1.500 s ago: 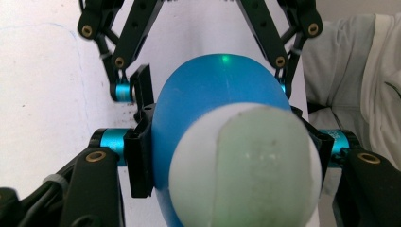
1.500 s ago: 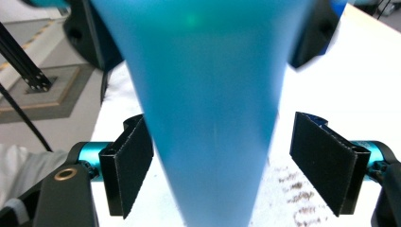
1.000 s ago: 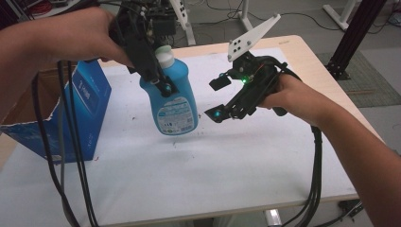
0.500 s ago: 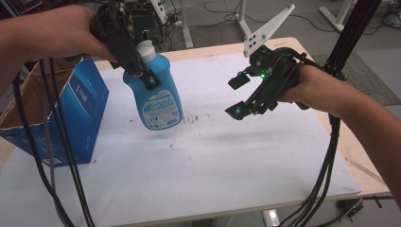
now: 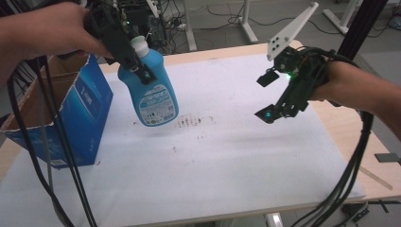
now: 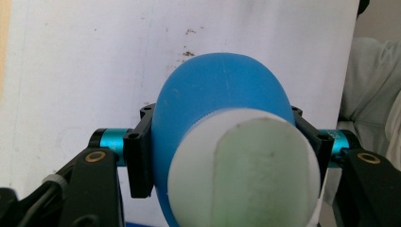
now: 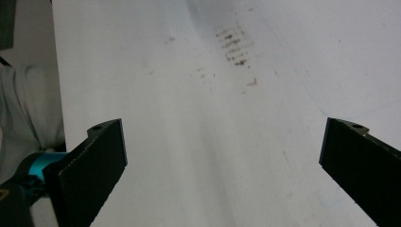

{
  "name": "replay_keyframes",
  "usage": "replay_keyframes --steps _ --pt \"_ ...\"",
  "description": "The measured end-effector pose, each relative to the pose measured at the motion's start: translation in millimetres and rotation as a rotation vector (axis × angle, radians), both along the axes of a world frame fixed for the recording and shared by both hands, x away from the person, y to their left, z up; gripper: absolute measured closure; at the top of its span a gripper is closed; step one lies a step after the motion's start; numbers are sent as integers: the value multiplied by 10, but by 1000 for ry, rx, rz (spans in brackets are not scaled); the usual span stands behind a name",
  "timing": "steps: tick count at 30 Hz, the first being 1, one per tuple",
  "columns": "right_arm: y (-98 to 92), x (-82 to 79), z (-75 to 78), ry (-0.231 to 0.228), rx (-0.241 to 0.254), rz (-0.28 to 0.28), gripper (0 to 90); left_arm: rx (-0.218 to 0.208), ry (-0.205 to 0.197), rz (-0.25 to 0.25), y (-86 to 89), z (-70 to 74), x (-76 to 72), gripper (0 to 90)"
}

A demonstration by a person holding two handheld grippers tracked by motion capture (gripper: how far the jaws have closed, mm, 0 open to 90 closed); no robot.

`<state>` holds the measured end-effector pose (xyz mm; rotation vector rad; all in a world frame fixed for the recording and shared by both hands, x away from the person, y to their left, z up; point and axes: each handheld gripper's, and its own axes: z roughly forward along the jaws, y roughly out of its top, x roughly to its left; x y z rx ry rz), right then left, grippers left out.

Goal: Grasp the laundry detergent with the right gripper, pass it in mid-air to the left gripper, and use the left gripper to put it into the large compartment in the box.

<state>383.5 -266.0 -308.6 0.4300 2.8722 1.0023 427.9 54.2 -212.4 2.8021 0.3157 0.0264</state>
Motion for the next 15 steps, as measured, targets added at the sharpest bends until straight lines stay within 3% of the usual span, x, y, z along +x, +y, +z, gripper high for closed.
replay_keyframes --steps 2,4,6,8,15 --pt "-46 5 2 13 -26 -30 9 11 13 31 21 30 12 376" --pt "-96 -19 3 -3 -60 -17 9 16 14 50 47 63 19 377" --pt "-138 -25 1 18 -83 -7 9 20 15 69 83 107 25 377" --pt "-181 -32 -3 8 -105 -28 9 22 13 86 124 152 35 377" --pt "-278 -58 57 6 -98 -60 10 35 37 175 283 305 58 377"
